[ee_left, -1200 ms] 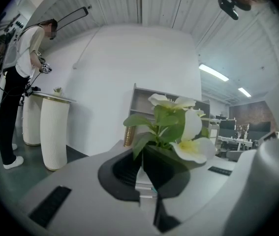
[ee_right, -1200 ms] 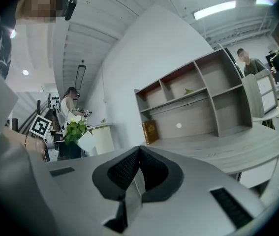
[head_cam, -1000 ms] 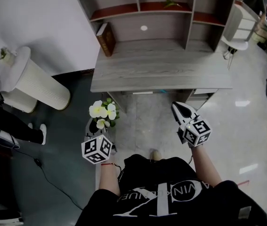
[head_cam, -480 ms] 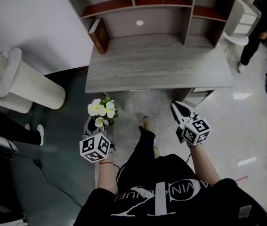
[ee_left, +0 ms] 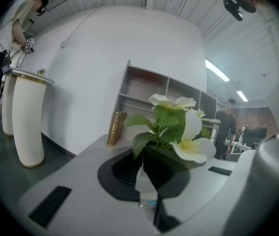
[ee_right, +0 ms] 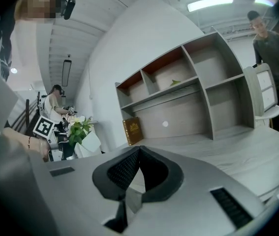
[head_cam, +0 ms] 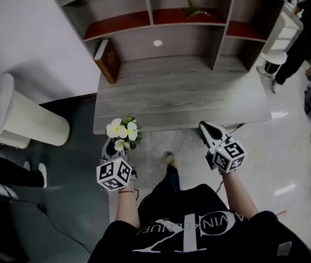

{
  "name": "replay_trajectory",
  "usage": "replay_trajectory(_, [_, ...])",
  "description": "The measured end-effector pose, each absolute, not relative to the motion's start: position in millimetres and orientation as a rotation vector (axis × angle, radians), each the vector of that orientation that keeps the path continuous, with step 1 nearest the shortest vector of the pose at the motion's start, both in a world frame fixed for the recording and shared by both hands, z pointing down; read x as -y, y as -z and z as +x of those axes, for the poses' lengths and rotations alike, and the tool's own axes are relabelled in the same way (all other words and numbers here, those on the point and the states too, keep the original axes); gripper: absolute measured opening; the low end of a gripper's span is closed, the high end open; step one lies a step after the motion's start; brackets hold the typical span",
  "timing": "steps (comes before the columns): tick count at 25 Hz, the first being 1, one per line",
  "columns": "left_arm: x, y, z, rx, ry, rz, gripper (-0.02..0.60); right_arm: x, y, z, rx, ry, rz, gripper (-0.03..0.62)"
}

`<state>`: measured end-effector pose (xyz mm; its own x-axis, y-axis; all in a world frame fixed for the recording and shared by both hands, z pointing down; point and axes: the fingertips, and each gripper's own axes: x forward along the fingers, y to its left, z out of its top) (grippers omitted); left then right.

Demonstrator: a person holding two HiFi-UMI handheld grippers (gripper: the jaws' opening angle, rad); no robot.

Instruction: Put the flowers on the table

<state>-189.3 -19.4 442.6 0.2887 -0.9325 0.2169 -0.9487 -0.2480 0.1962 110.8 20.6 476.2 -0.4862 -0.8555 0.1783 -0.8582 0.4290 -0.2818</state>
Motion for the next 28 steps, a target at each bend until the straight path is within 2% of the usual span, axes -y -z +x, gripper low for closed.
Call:
replay_trajectory(21, [168,-478,-126,1.506,-0.161,2.309,0.015,89,-501,124,2.552,-0.635,1.588,0.011])
replay_trajectory(28, [202,-492,-126,1.479,-0.178,2.295,0.015,123,-507,119,2.526,-0.631,1.588,0.011])
